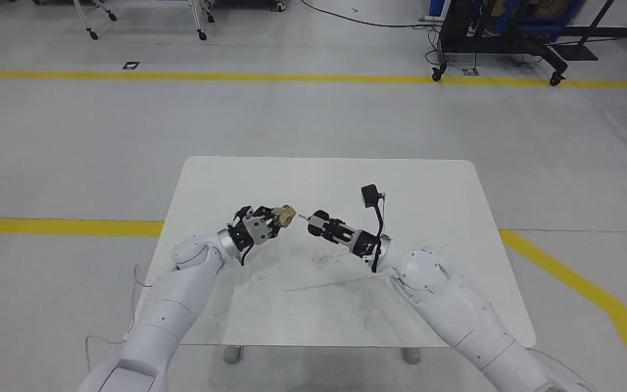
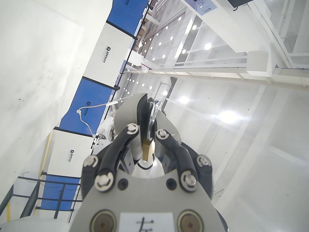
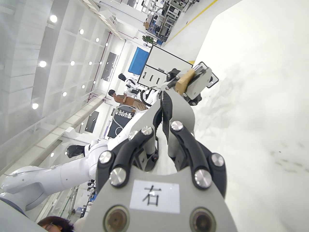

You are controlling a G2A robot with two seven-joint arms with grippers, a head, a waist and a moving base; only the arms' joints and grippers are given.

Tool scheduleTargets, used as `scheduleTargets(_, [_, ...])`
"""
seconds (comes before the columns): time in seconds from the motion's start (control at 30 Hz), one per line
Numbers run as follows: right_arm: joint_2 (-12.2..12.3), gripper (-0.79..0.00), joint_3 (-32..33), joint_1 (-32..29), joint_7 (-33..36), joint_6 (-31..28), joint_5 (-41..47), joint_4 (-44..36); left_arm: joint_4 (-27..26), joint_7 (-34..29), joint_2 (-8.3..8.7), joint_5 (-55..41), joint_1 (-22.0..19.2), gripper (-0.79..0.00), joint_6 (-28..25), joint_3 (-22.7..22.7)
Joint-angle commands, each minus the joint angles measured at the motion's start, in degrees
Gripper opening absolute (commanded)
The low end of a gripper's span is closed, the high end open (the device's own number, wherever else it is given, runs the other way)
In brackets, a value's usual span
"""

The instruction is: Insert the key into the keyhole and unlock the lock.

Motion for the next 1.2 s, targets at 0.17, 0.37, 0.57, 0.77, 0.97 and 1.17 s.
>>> scheduleTargets(0.17, [0.0, -0.785, -0.1, -0.2, -0.5, 0.9, -0.5, 0.3, -1.1, 1.0, -0.01, 0.0, 0.7, -0.785, 0.1, 0.0])
scheduleTargets(0.37, [-0.5, -0.785, -0.8, -0.6, -6.0, 6.0, -6.9, -2.3, -6.1, 4.3, 0.66, 1.4, 3.8, -0.785, -1.3, -1.5])
scheduleTargets(0.57, [-0.3, -0.785, -0.5, -4.5, -10.5, 14.2, -14.5, -9.3, -10.0, 9.3, 1.05, 4.8, 5.6, -0.785, -3.3, -2.2])
scheduleTargets(0.77, [-0.7, -0.785, -1.4, -6.5, -10.7, 19.3, -15.3, -13.8, -11.7, 10.7, 1.09, 4.1, 6.9, -0.785, -3.3, -2.8])
scheduleTargets(0.97, [-1.7, -0.785, -2.3, -6.2, -11.9, 23.4, -13.4, -13.7, -12.9, 10.6, 1.22, 4.3, 7.7, -0.785, -2.8, -3.2])
scheduleTargets(1.17, [-2.5, -0.785, -2.6, -5.9, -13.3, 23.1, -12.3, -13.1, -13.6, 11.4, 1.31, 6.2, 7.8, -0.785, -3.2, -3.1])
